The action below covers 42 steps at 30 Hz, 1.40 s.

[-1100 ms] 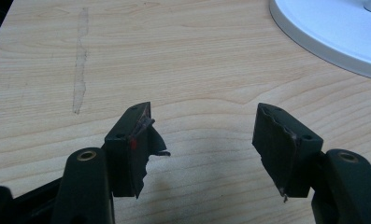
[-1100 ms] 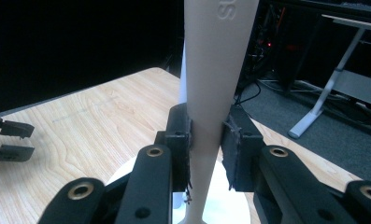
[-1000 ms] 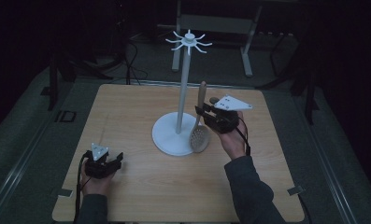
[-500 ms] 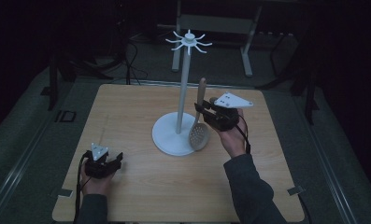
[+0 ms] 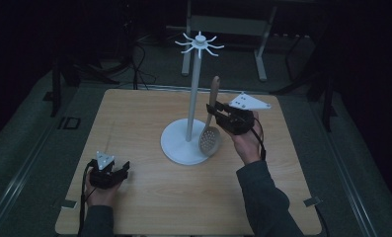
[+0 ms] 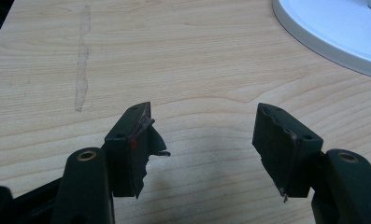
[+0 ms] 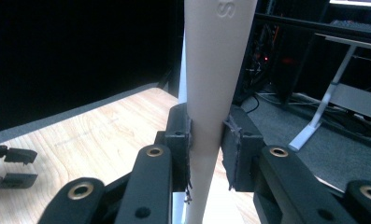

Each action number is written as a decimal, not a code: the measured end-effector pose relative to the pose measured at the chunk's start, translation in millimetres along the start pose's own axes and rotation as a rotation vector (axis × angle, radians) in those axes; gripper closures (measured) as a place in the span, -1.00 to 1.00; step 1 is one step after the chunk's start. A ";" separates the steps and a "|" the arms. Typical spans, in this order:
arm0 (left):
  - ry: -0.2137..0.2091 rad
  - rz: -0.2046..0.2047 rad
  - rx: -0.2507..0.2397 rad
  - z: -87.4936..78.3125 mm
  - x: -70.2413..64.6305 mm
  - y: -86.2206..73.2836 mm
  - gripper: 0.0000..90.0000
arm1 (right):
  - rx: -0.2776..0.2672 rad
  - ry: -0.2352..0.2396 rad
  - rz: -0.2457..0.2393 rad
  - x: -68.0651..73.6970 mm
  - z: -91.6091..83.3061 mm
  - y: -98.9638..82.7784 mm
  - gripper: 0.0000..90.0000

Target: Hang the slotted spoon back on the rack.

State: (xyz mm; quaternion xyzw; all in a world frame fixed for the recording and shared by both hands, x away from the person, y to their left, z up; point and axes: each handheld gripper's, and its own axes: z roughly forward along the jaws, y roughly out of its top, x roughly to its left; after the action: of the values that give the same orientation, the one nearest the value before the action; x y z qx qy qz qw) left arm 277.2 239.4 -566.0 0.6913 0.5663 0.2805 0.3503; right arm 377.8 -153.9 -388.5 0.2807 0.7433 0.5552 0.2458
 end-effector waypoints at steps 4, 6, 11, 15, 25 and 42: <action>0.000 0.001 0.000 0.3 0.0 -0.1 -0.15 | -0.009 -0.001 -0.002 0.6 -0.2 3.9 0.64; -0.001 0.001 -0.001 0.2 0.0 0.0 -0.15 | -0.010 -0.002 0.000 0.7 -0.1 5.4 0.64; 0.002 0.000 0.003 0.8 0.0 -0.3 -0.15 | -0.021 -0.003 0.000 0.6 0.0 9.6 0.64; 0.003 0.000 0.002 0.7 0.0 -0.2 -0.15 | -0.027 -0.002 0.005 0.2 0.0 13.2 0.64; 0.004 0.000 0.000 0.5 0.2 -0.2 -0.15 | -0.044 -0.004 0.011 0.6 0.0 19.1 0.64; 0.005 -0.002 0.001 0.0 0.9 -0.1 -0.15 | -0.065 -0.002 0.007 1.0 -1.9 29.3 0.64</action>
State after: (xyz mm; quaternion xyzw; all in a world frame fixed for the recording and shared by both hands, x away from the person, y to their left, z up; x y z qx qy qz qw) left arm 277.3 240.2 -566.2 0.6902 0.5678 0.2816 0.3491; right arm 380.1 -147.9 -359.8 0.2759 0.7236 0.5795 0.2537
